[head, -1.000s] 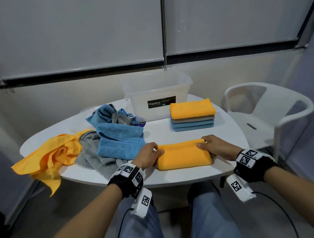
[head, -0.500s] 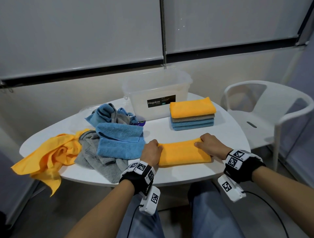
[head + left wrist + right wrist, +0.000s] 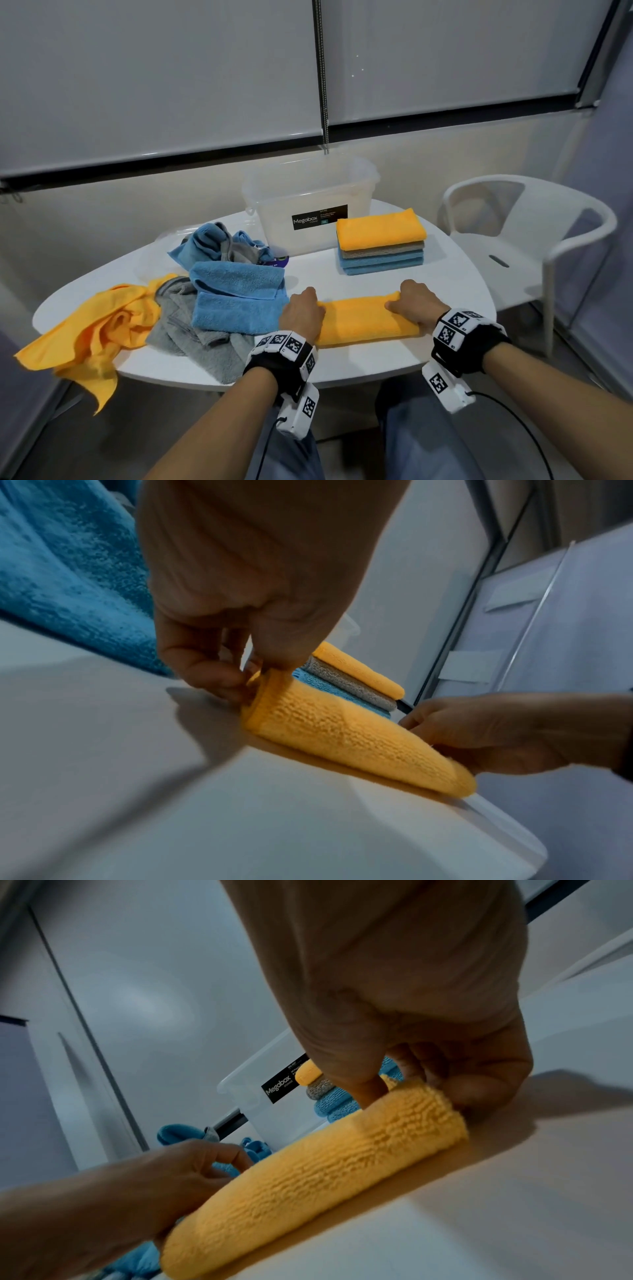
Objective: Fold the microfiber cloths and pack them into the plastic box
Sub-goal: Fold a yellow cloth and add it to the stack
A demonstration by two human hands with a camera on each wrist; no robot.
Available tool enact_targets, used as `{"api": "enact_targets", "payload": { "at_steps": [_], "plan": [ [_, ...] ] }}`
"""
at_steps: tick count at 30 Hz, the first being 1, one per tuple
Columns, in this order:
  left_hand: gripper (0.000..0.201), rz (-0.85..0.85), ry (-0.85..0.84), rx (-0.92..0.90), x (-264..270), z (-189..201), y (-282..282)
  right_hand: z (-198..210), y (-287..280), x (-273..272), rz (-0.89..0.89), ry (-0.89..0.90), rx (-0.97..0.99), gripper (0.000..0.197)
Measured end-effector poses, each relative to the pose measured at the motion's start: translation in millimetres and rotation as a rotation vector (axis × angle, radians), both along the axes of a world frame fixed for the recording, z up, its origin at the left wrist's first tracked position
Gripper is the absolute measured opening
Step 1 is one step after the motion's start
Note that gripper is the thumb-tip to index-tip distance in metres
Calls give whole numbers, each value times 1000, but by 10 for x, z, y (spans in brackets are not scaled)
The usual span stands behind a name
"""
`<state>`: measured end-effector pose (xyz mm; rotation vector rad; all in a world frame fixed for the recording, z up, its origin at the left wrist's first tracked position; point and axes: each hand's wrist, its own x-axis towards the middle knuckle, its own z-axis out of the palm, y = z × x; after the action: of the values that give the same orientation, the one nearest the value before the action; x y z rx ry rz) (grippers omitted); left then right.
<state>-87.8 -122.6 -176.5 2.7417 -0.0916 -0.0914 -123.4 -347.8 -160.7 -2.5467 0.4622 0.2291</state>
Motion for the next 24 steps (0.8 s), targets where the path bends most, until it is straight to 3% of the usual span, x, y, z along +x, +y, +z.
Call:
{"api": "enact_targets", "payload": {
  "at_steps": [5, 10, 12, 16, 18, 21, 24],
  "plan": [
    [42, 26, 83, -51, -53, -16, 54, 42, -16, 28, 16, 48, 30, 31],
    [58, -82, 268, -94, -74, -53, 163, 60, -33, 7, 35, 71, 77, 37],
    [53, -90, 333, -253, -88, 62, 174, 127, -93, 33, 41, 82, 129, 38],
    [38, -18, 462, -844, 0, 546, 169, 484, -294, 124, 42, 2, 447, 31],
    [38, 9, 435, -1054, 123, 814, 97, 713, -438, 236, 15, -96, 607, 32],
    [41, -3, 230, -1180, 413, 1093, -92, 1004, -613, 491, -109, -297, 732, 50],
    [42, -29, 104, -1235, 656, 1243, -297, 1205, -735, 659, -120, -372, 843, 29]
  ]
}}
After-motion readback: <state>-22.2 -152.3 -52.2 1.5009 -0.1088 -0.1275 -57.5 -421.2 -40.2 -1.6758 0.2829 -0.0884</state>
